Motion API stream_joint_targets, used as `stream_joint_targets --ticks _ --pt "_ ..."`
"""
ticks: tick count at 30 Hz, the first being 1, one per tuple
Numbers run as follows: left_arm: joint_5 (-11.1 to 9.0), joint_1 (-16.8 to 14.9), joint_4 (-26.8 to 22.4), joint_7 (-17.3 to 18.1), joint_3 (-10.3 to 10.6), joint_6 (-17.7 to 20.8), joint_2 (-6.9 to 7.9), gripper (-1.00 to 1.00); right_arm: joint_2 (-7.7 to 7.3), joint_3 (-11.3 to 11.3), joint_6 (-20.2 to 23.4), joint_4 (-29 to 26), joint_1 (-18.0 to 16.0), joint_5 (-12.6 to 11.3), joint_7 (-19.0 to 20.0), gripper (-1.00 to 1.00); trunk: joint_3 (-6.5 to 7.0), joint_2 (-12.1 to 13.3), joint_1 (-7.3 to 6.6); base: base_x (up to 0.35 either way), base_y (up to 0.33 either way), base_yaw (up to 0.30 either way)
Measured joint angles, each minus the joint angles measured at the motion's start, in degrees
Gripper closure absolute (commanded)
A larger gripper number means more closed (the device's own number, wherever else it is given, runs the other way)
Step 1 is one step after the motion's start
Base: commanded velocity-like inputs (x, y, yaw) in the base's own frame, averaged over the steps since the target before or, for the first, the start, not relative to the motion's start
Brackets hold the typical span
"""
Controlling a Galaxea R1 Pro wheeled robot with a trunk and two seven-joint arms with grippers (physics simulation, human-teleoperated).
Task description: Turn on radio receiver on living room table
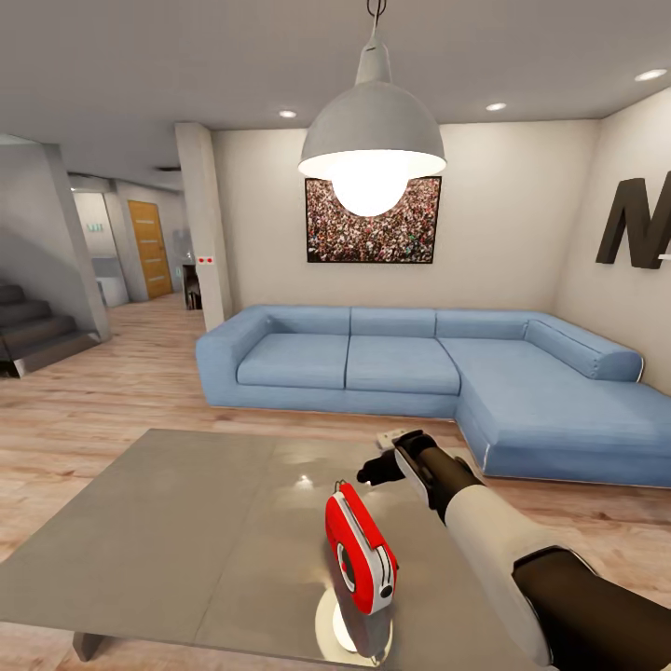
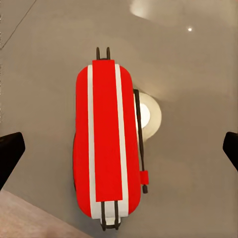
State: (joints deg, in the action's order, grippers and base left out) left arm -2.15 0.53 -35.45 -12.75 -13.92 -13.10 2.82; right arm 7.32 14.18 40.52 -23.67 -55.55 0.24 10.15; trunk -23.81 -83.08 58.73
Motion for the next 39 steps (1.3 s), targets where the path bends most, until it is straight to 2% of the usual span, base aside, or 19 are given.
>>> stream_joint_targets --ticks 6,12,15,27,30,35,39 --pt "-0.32 0.00 -0.52 0.01 -0.05 -0.07 -0.11 -1.00 0.06 0.22 0.35 0.14 0.00 0.02 0.28 -1.00 0.00 0.00 0.00 0.000 0.000 0.000" --pt "-0.41 0.00 -0.73 0.01 -0.05 -0.08 -0.17 -1.00 0.06 0.31 4.21 0.12 0.00 0.09 0.43 -1.00 0.00 0.00 0.00 0.000 0.000 0.000" --pt "-0.41 0.00 -0.75 0.01 -0.05 -0.08 -0.18 -1.00 0.06 0.32 4.67 0.12 0.00 0.12 0.47 -1.00 0.00 0.00 0.00 0.000 0.000 0.000" --pt "-0.32 0.00 -0.76 0.06 -0.05 0.24 -1.03 -1.00 0.06 0.33 3.91 0.11 0.00 0.45 0.58 -1.00 0.00 0.00 0.00 0.000 0.000 0.000" --pt "-0.31 0.00 -0.76 0.71 -0.03 0.34 -1.05 -1.00 0.09 0.34 3.81 0.11 0.00 0.39 0.70 -1.00 -0.53 -1.19 0.65 0.000 0.000 0.000" --pt "-0.31 0.00 -0.76 3.15 -0.05 0.29 -1.06 -1.00 0.09 0.40 3.10 0.11 0.00 0.74 4.51 -1.00 -1.43 -3.19 1.75 0.000 0.000 0.000" --pt "-0.31 0.00 -0.76 3.32 -0.05 0.13 -1.06 -1.00 0.08 0.41 1.79 0.11 0.00 1.08 5.17 -1.00 -2.15 -4.80 2.63 0.000 0.000 0.000"
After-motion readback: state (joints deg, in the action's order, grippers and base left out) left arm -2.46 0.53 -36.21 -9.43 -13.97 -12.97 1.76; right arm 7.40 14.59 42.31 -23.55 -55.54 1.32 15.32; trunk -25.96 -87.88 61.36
